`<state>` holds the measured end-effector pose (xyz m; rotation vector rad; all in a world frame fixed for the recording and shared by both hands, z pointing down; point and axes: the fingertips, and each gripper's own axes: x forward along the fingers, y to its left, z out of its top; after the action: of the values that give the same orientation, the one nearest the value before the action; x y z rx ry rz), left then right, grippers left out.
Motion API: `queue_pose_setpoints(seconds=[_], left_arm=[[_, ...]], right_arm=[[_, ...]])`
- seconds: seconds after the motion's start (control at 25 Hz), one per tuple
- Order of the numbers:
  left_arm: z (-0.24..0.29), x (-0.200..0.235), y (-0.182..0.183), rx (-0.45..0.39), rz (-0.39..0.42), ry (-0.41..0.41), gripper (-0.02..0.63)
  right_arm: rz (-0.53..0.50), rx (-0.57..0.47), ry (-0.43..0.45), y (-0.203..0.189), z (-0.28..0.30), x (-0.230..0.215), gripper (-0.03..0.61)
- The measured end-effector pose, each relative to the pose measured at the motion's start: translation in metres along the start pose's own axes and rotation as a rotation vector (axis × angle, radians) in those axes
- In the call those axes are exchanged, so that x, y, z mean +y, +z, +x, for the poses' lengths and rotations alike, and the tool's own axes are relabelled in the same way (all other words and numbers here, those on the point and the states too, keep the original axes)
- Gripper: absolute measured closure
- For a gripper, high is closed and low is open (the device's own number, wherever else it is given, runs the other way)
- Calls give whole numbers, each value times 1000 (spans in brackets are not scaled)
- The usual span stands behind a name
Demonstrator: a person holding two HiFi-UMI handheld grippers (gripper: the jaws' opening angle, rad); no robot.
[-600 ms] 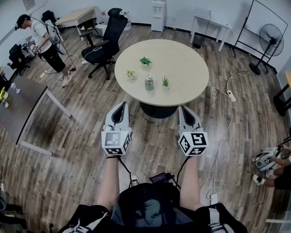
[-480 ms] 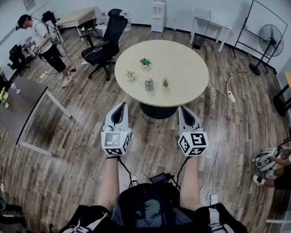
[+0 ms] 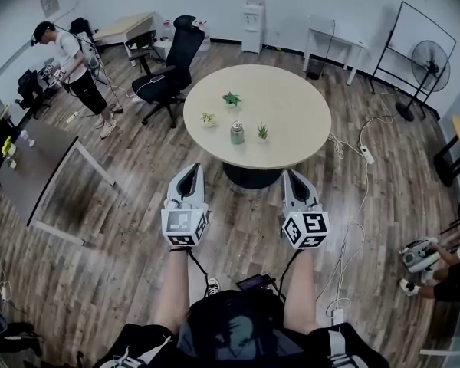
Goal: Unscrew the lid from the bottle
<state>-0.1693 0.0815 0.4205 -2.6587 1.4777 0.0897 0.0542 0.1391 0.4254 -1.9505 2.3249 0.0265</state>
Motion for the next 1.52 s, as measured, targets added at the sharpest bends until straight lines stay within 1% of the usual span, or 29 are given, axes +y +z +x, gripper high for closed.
queue_pose_setpoints(seconds=[0.2, 0.32, 0.4, 0.44, 0.56, 0.6, 0.76, 0.84, 0.92, 1.04, 1.2, 1.28, 1.4, 1.52], left_arm=[[1, -4, 4, 5, -5, -2, 612], [0, -17, 9, 2, -1, -4, 612], [-1, -24, 2, 5, -3, 4, 612], [1, -28, 1, 4, 1, 10, 612], [9, -41, 15, -18, 44, 23, 612], [12, -44, 13, -17, 45, 26, 612], [30, -47, -15, 3, -18, 20, 612], [43, -51, -19, 0, -34, 11, 612], [60, -53, -21, -4, -32, 6, 612], [87, -53, -19, -9, 12, -7, 612], [130, -38, -36, -4, 29, -9, 612], [155, -24, -44, -9, 22, -8, 612], [196, 2, -52, -22, -12, 0, 612], [240, 30, -51, -30, -18, -25, 612]], right_arm=[[-8, 3, -8, 3, -1, -4, 575], [-12, 3, 3, 5, -9, -8, 575], [-10, -3, 15, 6, -15, -12, 575], [-10, -6, 20, 6, -17, -15, 575], [-7, -10, 22, 8, -17, -30, 575], [-7, -9, 22, 7, -16, -35, 575], [-15, -7, 26, 4, -8, -52, 575], [-5, -8, 21, 2, -2, -64, 575], [-6, -1, 19, -3, 7, -75, 575], [-35, 1, 8, -13, 23, -87, 575], [-29, -9, 2, -22, 60, -105, 575], [-40, 9, 7, -29, 89, -113, 575], [-70, 30, 15, -33, 137, -123, 575], [-75, 26, 5, -29, 195, -131, 575]])
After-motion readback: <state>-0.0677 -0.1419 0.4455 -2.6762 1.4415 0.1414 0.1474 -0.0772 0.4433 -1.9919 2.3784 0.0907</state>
